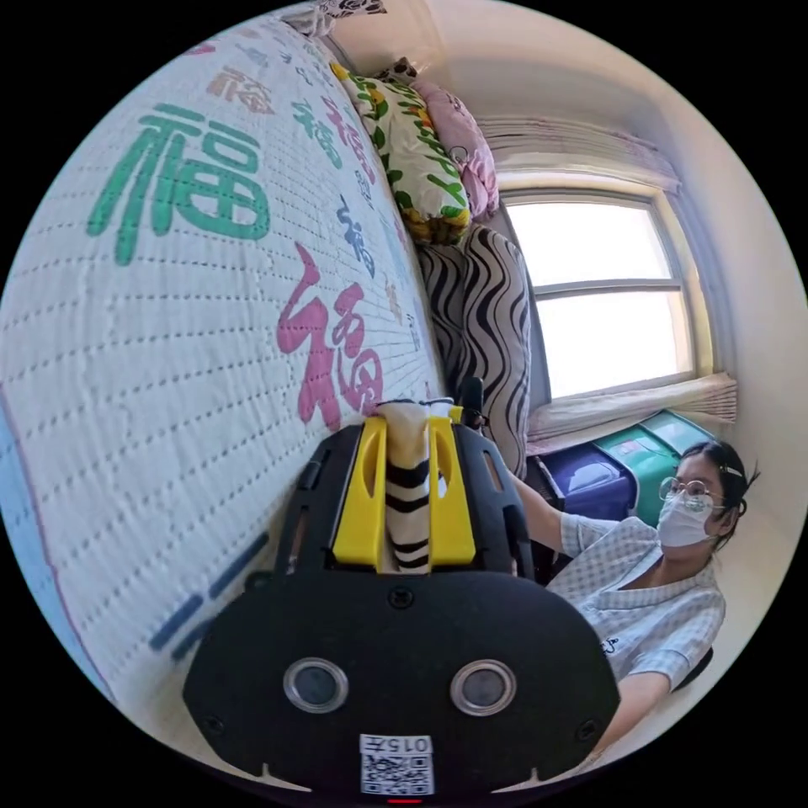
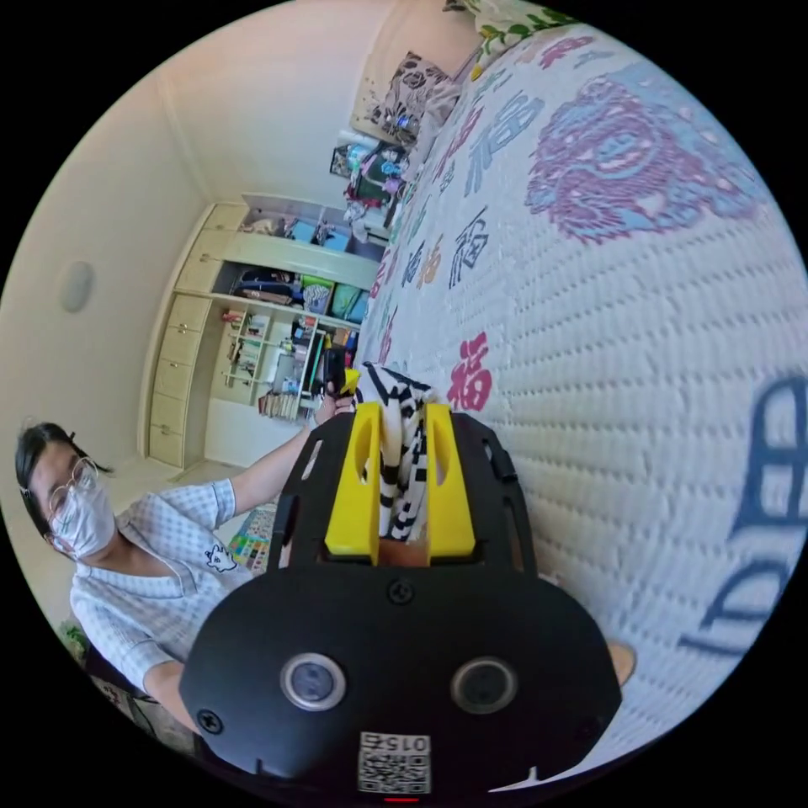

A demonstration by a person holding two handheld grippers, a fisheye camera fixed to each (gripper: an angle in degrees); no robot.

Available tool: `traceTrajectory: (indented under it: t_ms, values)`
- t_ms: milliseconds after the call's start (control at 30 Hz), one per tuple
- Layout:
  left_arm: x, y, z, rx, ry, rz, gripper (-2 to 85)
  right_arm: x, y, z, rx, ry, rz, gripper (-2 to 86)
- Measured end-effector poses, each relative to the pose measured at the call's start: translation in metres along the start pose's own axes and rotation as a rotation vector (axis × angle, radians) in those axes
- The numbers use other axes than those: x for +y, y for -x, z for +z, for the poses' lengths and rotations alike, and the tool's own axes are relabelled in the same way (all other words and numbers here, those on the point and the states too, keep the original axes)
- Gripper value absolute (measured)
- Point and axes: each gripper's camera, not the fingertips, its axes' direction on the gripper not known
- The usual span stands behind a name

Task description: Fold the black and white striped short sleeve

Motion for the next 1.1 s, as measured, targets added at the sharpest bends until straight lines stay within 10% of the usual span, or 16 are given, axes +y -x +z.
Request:
traceTrajectory:
  t_ms: [667,1100]
  values:
    - [0.126,-0.214,-0.033,-0.047,0.173,0.734,0.8,0.106,0.228,0.060,0.299,0.158,-0.672,3.7]
    - [0.274,-0.230,0.078,-0.368,0.523,0.690,2.5,0.242,0.238,0.182,0.673,0.541,-0.720,4.5]
